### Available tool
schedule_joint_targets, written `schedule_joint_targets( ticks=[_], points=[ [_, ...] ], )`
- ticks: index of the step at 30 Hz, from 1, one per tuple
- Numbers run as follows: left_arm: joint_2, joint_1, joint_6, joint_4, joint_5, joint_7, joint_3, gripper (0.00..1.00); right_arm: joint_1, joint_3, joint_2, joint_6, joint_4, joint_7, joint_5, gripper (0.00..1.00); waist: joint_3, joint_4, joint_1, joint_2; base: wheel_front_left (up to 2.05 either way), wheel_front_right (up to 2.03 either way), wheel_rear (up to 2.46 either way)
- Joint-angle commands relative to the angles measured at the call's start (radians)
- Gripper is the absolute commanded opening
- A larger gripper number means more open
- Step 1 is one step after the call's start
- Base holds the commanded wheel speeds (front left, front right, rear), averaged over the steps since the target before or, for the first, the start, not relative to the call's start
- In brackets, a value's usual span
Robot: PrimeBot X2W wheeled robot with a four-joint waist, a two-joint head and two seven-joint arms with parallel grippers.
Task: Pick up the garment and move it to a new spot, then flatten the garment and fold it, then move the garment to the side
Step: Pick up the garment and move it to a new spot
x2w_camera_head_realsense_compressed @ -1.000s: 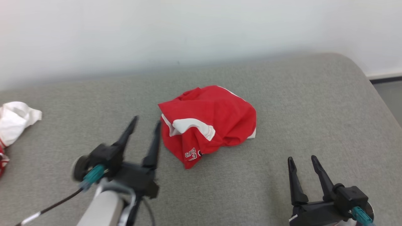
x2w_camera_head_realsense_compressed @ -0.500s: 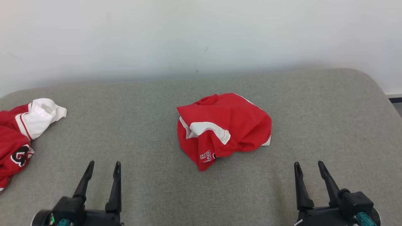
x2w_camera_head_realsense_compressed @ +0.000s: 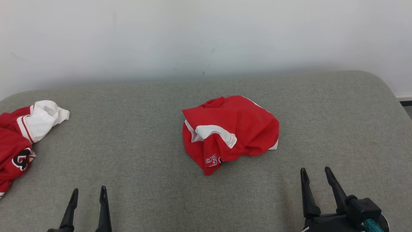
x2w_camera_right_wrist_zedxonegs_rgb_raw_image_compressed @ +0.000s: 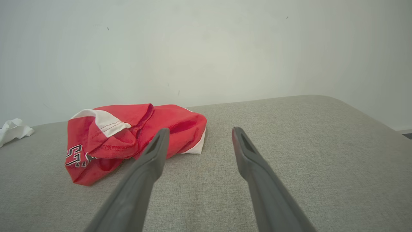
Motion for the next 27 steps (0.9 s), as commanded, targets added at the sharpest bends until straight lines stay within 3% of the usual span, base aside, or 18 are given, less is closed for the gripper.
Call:
schedule_joint_targets(
  ticks=[1, 13, 27],
  points=[
    [-0.01, 0.021, -0.007, -0.012, 0.014, -0.003, 0.019, 1.0, 0.013, 0.006, -0.001, 0.003, 0.001, 0.0, -0.005, 1.0, 0.0, -0.002, 0.0, 0.0, 0.0, 0.0, 0.0],
    [-0.054, 0.033, -0.042, -0.026, 0.081, -0.004, 0.067, 1.0, 0.02, 0.016, -0.001, 0.003, 0.005, 0.0, -0.01, 1.0, -0.001, -0.001, 0.0, 0.0, 0.0, 0.0, 0.0],
    [-0.06, 0.025, -0.063, -0.011, 0.097, -0.004, 0.099, 1.0, 0.023, 0.025, -0.001, 0.003, 0.01, 0.0, -0.007, 1.0, -0.001, -0.011, 0.0, 0.0, 0.0, 0.0, 0.0]
  ],
)
